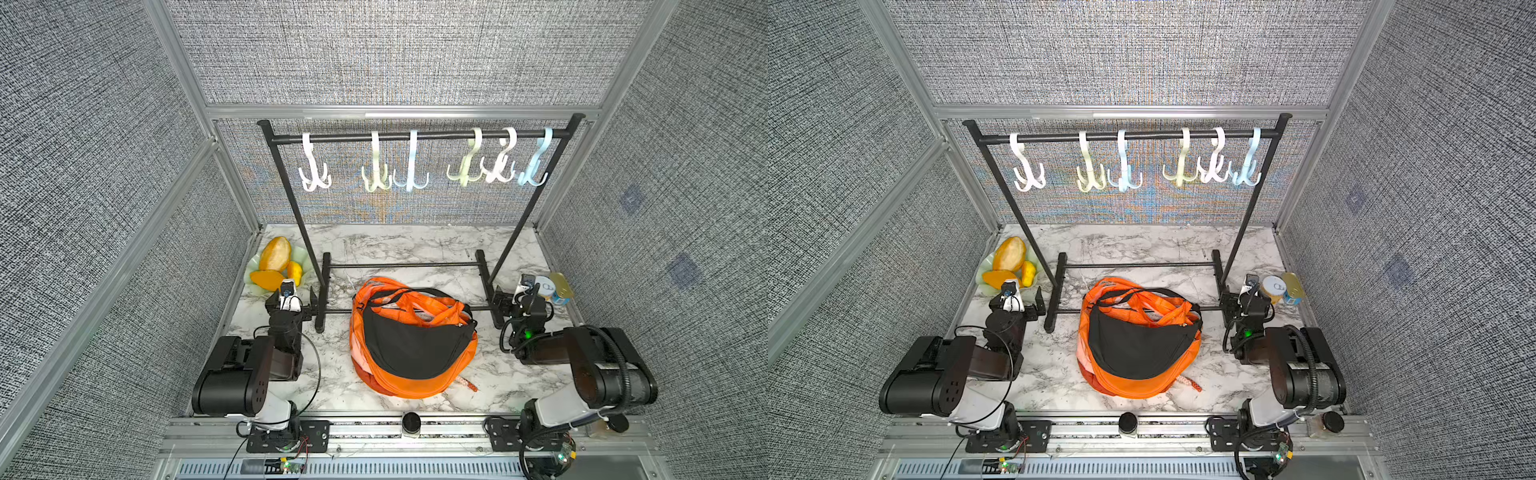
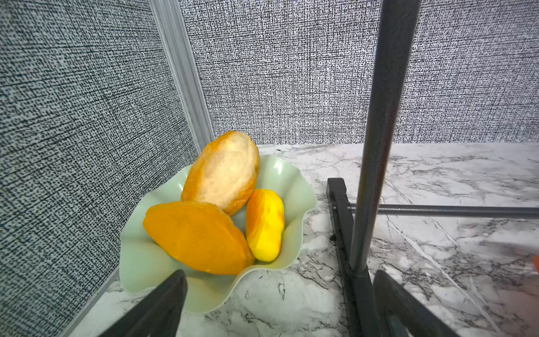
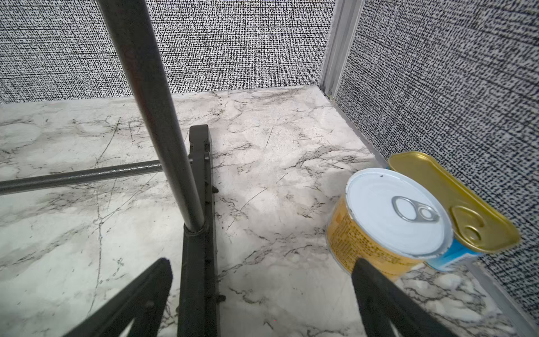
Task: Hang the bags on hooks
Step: Pick up the bag from the bag.
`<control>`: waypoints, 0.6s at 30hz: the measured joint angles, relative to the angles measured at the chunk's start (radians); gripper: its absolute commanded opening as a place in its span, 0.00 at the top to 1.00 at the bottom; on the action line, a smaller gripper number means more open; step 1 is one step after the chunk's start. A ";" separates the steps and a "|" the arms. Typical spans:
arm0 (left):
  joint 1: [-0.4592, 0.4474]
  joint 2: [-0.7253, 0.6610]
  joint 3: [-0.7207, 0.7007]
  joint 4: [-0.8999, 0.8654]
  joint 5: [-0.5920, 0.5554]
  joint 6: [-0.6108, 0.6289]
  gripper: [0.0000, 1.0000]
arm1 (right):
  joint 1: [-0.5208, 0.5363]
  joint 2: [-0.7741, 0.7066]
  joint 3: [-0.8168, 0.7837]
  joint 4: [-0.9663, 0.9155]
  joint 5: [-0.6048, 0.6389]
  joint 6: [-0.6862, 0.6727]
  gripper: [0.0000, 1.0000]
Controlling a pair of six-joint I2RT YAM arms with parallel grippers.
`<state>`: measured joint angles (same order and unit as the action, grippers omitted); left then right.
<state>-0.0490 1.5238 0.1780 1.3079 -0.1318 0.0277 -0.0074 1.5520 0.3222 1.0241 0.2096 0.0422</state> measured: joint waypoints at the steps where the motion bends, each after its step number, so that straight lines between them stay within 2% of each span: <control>1: 0.000 0.000 0.000 0.000 0.000 0.000 0.01 | 0.000 0.000 0.000 -0.002 0.000 0.000 0.01; 18: 0.000 0.000 0.000 0.000 0.000 0.000 0.01 | 0.000 -0.001 -0.004 -0.002 0.000 0.000 0.01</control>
<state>-0.0490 1.5238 0.1776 1.3083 -0.1318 0.0277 -0.0074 1.5509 0.3180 1.0225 0.2096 0.0422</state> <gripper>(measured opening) 0.994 0.992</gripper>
